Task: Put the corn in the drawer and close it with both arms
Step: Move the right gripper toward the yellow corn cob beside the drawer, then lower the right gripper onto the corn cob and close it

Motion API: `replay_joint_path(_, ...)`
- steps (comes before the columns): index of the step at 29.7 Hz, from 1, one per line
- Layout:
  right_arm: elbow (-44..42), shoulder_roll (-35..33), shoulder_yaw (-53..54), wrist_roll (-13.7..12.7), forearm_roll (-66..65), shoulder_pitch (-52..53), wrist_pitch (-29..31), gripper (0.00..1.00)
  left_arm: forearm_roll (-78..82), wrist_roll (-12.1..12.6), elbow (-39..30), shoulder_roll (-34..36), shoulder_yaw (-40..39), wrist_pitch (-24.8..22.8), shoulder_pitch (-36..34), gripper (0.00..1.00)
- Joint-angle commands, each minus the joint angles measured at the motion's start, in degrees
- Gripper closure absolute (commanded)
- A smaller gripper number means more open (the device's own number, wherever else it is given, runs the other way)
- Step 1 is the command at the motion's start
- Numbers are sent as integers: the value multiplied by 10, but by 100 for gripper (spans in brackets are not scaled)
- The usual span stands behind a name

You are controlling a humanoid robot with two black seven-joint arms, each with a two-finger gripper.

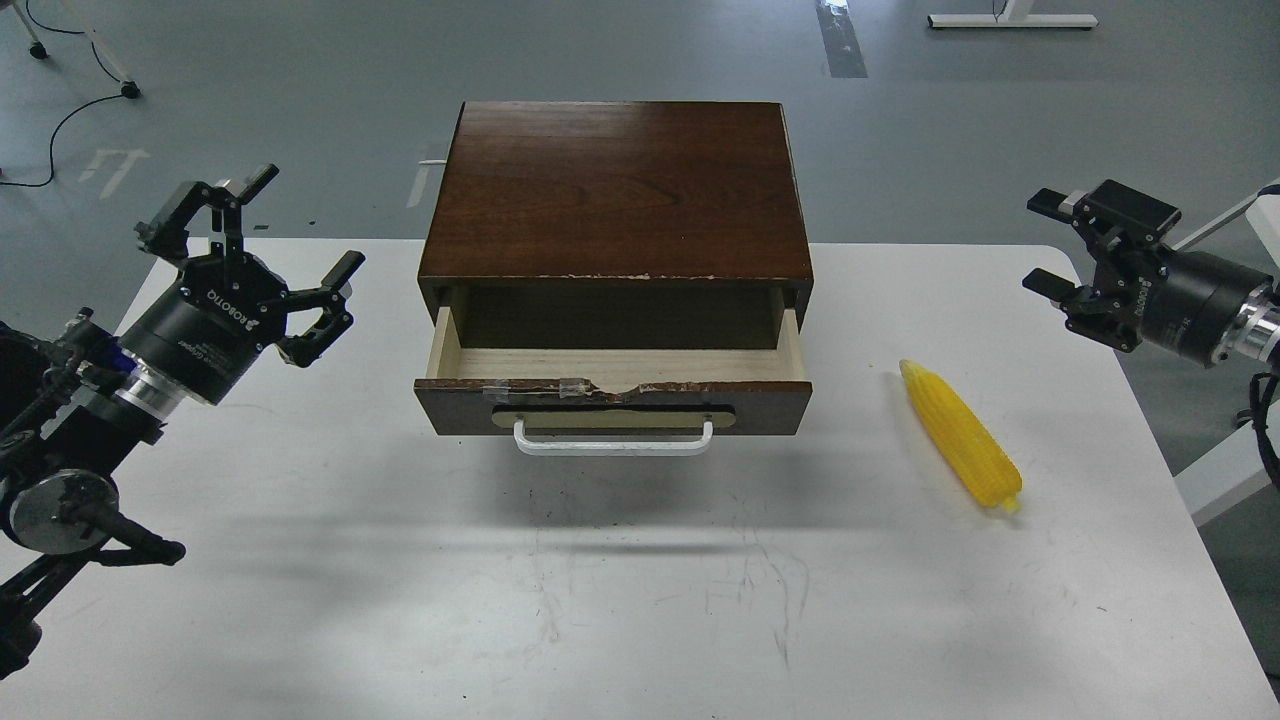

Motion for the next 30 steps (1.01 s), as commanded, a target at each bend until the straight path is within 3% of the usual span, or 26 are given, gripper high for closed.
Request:
replay_joint_path(1, 1, -2, -2, 0, -155, 4, 0, 0, 14, -1, -1, 0, 0, 0, 0, 0)
replay_joint_path(7, 0, 32, -47, 0, -288, 10, 0, 0, 18, -1, -2, 0, 1, 0, 0, 0)
replay_joint_path(13, -19, 68, -128, 0, -299, 44, 0, 0, 18, -1, -2, 0, 1, 0, 1, 0)
replay_joint_path(19, -62, 118, -189, 0, -299, 55, -42, 0, 18, -1, -2, -1, 1, 0, 1, 0)
replay_joint_path(30, -79, 157, -198, 0, -299, 49, -43, 6, 18, -1, -2, 0, 1, 0, 1, 0)
